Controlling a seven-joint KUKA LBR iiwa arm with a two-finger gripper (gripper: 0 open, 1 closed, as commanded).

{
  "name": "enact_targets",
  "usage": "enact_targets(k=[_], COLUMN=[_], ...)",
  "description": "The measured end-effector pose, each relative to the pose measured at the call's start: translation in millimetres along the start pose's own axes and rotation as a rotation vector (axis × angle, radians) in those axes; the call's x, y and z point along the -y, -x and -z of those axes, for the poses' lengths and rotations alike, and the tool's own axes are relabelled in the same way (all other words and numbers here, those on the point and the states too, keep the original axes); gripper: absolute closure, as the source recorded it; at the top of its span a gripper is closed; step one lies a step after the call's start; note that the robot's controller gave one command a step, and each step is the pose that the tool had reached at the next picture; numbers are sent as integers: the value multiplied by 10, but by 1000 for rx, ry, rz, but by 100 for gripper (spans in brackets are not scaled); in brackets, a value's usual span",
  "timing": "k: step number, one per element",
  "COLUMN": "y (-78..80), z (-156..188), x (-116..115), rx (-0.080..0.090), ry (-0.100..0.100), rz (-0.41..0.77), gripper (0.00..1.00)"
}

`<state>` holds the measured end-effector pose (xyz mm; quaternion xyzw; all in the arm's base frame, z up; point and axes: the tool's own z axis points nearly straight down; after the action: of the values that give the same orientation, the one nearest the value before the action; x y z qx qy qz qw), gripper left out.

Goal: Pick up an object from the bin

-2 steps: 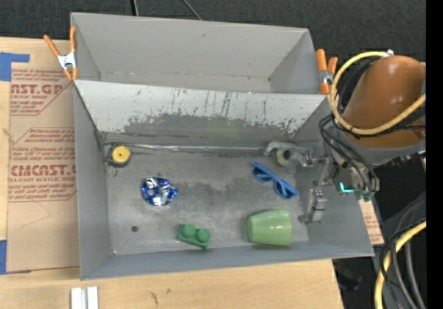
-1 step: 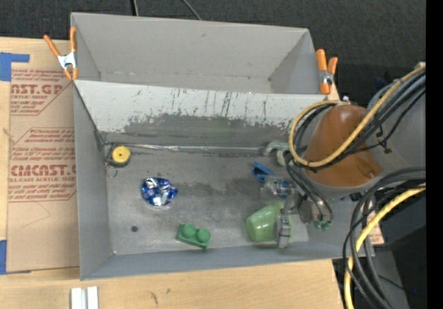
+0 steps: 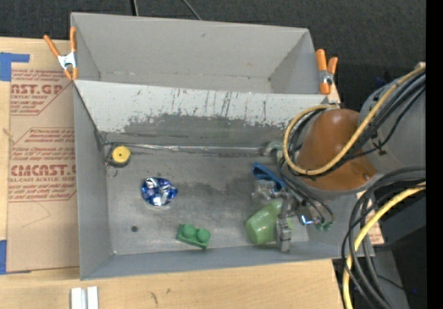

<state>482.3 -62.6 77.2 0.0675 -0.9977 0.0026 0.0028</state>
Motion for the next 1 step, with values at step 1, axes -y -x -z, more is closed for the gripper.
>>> enact_targets(k=[1], y=[-16], z=[242], x=[4], rx=[7], ry=[4], rz=[-36], gripper=[0])
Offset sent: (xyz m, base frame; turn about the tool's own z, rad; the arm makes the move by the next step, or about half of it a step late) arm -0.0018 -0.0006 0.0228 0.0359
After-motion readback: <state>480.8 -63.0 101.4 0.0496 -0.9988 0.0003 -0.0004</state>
